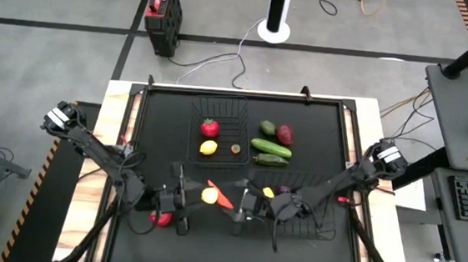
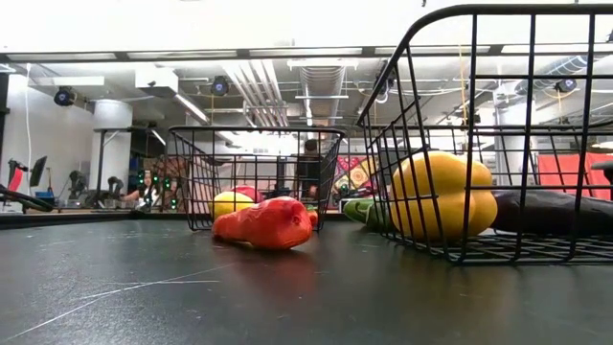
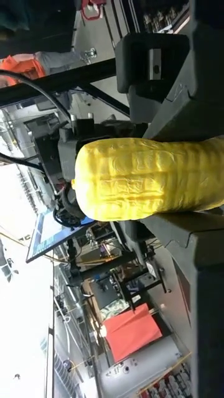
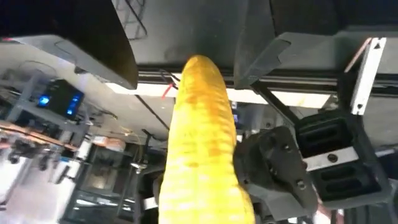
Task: Sort produce into baskets
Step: Put the yellow corn into the bottom black wire basket, then put the apple into the top black wire basket
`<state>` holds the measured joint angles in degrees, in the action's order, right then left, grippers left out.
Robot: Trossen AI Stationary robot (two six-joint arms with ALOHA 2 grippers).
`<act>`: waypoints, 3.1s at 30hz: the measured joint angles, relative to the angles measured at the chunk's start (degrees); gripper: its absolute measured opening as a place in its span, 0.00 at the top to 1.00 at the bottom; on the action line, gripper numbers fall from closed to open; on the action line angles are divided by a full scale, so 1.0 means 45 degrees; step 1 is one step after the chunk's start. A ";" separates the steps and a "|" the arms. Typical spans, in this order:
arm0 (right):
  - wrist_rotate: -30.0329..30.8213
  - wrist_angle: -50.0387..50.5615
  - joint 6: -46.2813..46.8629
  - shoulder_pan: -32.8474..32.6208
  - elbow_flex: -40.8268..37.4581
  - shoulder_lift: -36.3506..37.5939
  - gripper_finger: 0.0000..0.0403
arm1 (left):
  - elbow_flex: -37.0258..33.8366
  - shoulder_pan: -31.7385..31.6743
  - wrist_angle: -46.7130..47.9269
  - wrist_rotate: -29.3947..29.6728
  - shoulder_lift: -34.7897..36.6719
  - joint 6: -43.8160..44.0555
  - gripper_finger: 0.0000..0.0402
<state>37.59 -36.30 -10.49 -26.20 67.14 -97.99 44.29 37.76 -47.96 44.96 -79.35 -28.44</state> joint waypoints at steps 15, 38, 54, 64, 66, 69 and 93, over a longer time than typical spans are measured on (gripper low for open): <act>-0.2119 0.0012 0.0692 0.0579 0.0087 -0.0031 0.47 | 0.0000 -0.0525 -0.0341 -0.0459 -0.0466 0.0341 0.68; -0.1384 0.6237 0.2301 0.0579 0.1212 0.1055 0.72 | 0.0005 -0.0171 -0.0035 0.0943 -0.0323 0.0053 0.39; -0.6735 2.3011 1.0333 0.0575 0.4735 0.1864 0.72 | 0.0010 0.0432 -0.0006 0.0988 -0.0282 -0.0571 0.38; -0.8822 2.5233 1.1515 0.0545 0.3090 0.1832 0.72 | 0.0010 0.0432 0.0006 0.1265 -0.0277 -0.0558 0.38; -0.9057 2.5187 1.1551 0.0545 0.2620 0.1769 0.71 | 0.0010 0.0432 0.0038 0.1265 -0.0277 -0.0542 0.38; -0.9137 2.5038 1.1571 0.0545 0.1944 0.1747 0.71 | 0.0010 0.0432 0.0134 0.1268 -0.0277 -0.0523 0.38; -0.9118 2.4186 1.1230 0.0545 0.1422 0.1742 0.58 | 0.0010 0.0432 0.0431 0.1901 -0.0272 -0.0144 0.38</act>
<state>-3.45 72.54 40.05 -23.75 73.54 -90.15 44.34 39.70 -46.02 53.52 -80.58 -29.09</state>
